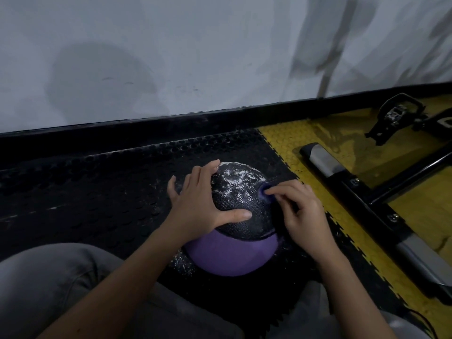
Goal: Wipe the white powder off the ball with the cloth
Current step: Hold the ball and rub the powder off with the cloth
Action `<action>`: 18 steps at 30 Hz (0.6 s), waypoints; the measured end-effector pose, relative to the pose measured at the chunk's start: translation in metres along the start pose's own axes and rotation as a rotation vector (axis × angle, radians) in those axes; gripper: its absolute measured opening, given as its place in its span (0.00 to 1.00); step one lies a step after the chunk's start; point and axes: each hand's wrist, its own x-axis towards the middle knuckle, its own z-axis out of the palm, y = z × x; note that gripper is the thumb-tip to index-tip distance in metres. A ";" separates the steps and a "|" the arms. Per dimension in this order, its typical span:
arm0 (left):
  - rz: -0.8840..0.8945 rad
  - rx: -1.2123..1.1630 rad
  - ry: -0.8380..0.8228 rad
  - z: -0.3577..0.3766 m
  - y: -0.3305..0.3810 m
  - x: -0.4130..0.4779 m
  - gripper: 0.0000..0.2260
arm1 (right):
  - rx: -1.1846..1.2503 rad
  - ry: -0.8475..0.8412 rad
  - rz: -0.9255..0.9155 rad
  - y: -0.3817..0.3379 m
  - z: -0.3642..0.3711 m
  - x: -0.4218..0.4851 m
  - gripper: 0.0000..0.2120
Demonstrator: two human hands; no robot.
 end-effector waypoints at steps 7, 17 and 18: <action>-0.014 0.028 0.019 0.008 0.006 0.003 0.53 | -0.027 0.136 0.107 -0.021 0.010 -0.007 0.12; 0.001 0.102 -0.180 -0.010 0.001 0.008 0.51 | 0.103 0.123 0.245 0.012 0.009 0.007 0.17; 0.016 0.114 -0.193 -0.011 0.000 0.007 0.53 | 0.104 0.119 0.256 0.012 0.010 0.006 0.17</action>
